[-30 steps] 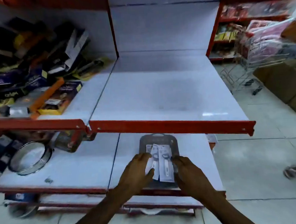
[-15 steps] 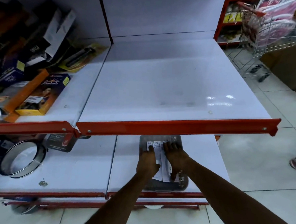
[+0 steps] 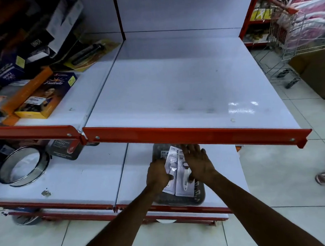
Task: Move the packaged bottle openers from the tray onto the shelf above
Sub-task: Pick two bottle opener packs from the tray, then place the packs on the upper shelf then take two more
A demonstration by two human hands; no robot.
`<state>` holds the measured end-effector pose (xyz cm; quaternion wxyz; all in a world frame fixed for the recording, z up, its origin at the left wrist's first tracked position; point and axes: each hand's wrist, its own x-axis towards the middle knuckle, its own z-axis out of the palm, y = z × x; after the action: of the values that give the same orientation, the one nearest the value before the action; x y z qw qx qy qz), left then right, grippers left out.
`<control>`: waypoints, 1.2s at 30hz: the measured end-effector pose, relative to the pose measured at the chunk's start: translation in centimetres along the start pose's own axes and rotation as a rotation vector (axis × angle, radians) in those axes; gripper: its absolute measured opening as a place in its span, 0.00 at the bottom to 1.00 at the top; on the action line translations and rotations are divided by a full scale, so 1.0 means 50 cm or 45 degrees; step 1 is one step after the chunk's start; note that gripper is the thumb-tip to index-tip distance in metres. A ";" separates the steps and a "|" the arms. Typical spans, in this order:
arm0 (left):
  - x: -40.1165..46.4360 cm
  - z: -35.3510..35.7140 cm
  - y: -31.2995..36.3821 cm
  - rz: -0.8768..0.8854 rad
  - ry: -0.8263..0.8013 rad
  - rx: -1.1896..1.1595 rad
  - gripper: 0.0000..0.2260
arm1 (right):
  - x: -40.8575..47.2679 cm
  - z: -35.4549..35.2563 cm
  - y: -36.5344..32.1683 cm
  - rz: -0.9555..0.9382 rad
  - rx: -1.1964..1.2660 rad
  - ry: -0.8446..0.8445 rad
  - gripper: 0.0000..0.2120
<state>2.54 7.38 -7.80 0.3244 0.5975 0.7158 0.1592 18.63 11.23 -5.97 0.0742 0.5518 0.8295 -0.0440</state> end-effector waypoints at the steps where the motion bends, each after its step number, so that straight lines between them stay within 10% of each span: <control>1: -0.005 -0.008 0.000 -0.002 0.019 -0.019 0.19 | -0.010 -0.016 0.004 0.009 0.061 0.019 0.59; 10: -0.112 -0.088 -0.009 0.102 0.033 -0.085 0.14 | -0.177 -0.084 0.010 0.208 1.046 0.210 0.08; 23: -0.325 -0.388 0.176 0.606 0.434 -0.487 0.01 | -0.344 -0.454 -0.012 -0.020 1.565 0.796 0.13; 27: -0.319 -0.497 0.250 0.632 0.594 -0.615 0.13 | -0.314 -0.584 -0.002 -0.091 1.712 0.924 0.18; 36: -0.051 -0.564 0.252 0.321 0.433 -0.631 0.14 | 0.003 -0.560 0.060 0.286 1.940 0.597 0.20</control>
<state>-6.23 12.40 21.48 0.3136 0.5490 0.6197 0.4650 19.26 16.87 21.63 -0.4948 0.5258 0.5049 -0.4729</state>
